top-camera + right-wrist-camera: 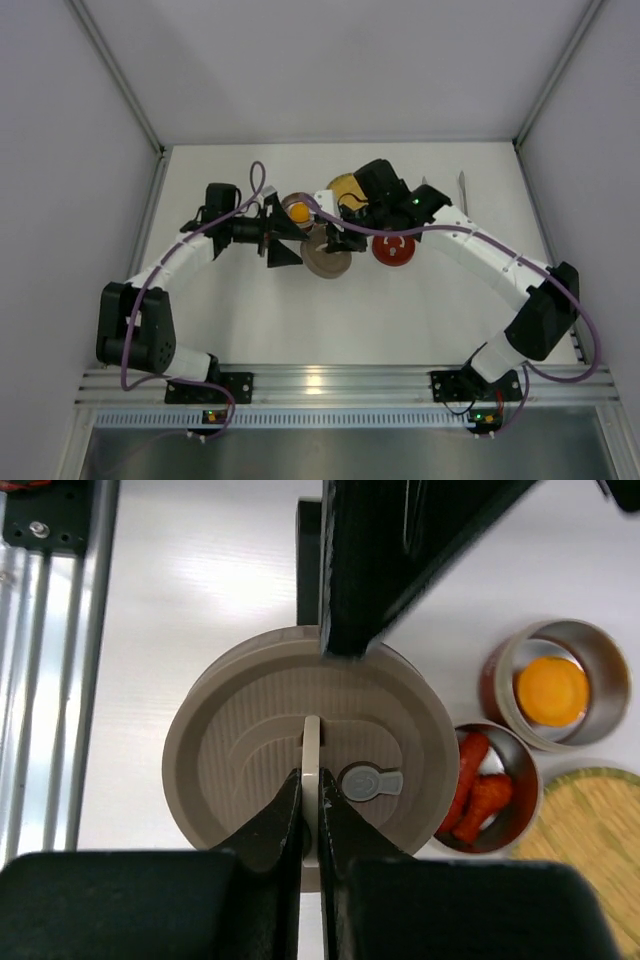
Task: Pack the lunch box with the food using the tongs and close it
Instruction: Close the box lid on the packing box.
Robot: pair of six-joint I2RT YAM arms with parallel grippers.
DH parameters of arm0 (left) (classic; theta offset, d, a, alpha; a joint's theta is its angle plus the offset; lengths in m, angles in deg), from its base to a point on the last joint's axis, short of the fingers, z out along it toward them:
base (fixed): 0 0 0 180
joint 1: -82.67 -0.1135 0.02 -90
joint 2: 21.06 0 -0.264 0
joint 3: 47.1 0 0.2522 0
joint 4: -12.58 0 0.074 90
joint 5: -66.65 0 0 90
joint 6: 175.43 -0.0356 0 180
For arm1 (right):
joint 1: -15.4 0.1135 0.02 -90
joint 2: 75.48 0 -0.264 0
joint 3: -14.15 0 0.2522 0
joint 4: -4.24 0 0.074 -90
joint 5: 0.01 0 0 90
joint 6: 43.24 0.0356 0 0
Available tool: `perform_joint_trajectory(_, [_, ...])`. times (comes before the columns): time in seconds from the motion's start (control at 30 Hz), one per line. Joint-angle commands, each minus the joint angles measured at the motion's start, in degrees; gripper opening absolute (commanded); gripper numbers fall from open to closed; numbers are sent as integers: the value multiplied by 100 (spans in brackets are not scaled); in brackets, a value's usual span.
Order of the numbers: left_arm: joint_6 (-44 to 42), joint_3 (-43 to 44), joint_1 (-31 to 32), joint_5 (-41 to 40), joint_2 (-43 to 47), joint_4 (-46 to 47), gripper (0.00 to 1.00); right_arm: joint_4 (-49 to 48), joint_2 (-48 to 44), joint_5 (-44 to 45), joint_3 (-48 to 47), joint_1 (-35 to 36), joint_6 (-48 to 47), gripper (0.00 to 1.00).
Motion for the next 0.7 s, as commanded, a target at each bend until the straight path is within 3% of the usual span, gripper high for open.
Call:
perform_joint_trajectory(0.0, [-994,492,-808,-390,184,-770,98,619,281,464,-936,-154,-469,0])
perform_joint_trajectory(0.07, [-1234,833,-1162,-383,88,-1226,98,1164,510,849,-1263,-163,-759,0])
perform_joint_trajectory(0.2, [-2092,1546,-2460,-321,-71,-1965,98,1903,1363,1457,-2080,-198,-1111,0])
perform_joint_trajectory(0.37, [-3307,2083,-3342,29,-370,-2977,98,2466,2460,2178,-2696,-198,-1428,0])
perform_joint_trajectory(0.43, [-4385,2320,-3475,223,-597,-3853,98,2580,2751,2293,-3021,-216,-1507,0])
perform_joint_trajectory(0.47, [-5530,2486,-3475,189,-694,-4361,98,2659,3022,2311,-3136,-242,-1533,0])
perform_joint_trajectory(0.5, [-6089,2818,-3475,145,-809,-5463,98,2677,3130,2328,-3345,-251,-1560,0])
perform_joint_trajectory(0.67, [-8576,2937,-3501,161,-1336,-7361,98,2704,3815,2399,-4084,-321,-1595,0])
